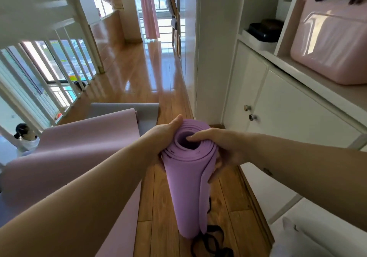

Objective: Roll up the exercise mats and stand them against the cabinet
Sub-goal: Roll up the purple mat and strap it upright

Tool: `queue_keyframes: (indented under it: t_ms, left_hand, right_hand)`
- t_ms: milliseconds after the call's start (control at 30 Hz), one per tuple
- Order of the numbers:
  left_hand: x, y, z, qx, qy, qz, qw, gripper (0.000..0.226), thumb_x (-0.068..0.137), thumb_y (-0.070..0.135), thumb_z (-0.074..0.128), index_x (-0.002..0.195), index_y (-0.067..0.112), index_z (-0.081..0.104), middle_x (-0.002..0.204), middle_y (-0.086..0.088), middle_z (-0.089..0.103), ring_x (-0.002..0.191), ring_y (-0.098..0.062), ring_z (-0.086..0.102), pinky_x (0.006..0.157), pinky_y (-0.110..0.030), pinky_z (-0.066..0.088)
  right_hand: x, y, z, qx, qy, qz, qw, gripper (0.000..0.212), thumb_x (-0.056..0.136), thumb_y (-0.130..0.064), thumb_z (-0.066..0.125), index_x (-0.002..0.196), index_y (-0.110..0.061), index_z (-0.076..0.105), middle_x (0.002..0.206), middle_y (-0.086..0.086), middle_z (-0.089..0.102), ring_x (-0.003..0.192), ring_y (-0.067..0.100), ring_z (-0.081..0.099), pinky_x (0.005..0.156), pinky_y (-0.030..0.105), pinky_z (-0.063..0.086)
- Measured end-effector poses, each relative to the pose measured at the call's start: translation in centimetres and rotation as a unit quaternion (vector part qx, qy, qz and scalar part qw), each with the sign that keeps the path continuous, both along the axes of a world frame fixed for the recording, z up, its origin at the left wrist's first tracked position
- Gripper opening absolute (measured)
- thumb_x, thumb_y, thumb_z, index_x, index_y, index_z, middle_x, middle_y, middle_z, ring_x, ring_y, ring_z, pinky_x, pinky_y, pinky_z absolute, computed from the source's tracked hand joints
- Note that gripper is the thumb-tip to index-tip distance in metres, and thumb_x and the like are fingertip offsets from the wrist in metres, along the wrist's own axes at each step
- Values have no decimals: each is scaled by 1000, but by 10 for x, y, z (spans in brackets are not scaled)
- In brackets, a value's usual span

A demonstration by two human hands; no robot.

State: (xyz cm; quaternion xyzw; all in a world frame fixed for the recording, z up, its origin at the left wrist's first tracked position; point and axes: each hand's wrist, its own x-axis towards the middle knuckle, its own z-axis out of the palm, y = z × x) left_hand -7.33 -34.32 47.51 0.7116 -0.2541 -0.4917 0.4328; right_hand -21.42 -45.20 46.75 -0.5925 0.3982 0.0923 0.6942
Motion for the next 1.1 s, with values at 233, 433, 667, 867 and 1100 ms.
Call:
queue_keyframes:
  t_ms: [233,433,667,867,1100]
  left_hand:
    - [11,-24,-1,-41,41,16,998,44,94,48,50,97,7,65,78,-12,66,68,-22,62,65,-30,53]
    - [-6,-9,3,-87,-6,-23,996,31,86,33,65,111,15,64,89,-9,72,76,-20,68,69,-28,57]
    - [-43,45,11,-87,-53,-32,994,34,81,7,71,108,24,61,100,-9,68,80,-17,70,69,-27,59]
    - [-70,89,7,-196,-125,83,969,36,82,1,67,111,22,60,103,-3,63,87,-15,67,66,-19,56]
    - [-72,106,32,-271,-164,163,935,38,78,-5,68,102,25,65,92,1,67,68,2,66,62,-10,50]
  right_hand:
    - [5,-21,-2,31,-32,10,999,81,56,-44,84,127,-21,53,119,18,63,108,40,62,85,67,48]
    - [-12,-9,-5,8,-39,2,999,76,62,-46,82,128,-20,53,118,19,63,107,39,62,84,64,50]
    - [-39,39,0,-35,-26,28,999,91,49,-49,85,128,-19,51,117,19,62,105,40,61,81,62,53]
    - [-64,72,-4,-85,-124,65,986,86,64,-53,81,136,-31,41,126,5,57,114,27,59,85,51,55]
    - [-72,97,-4,-423,-213,172,864,118,61,-32,89,149,-28,11,135,-14,44,126,3,43,106,23,37]
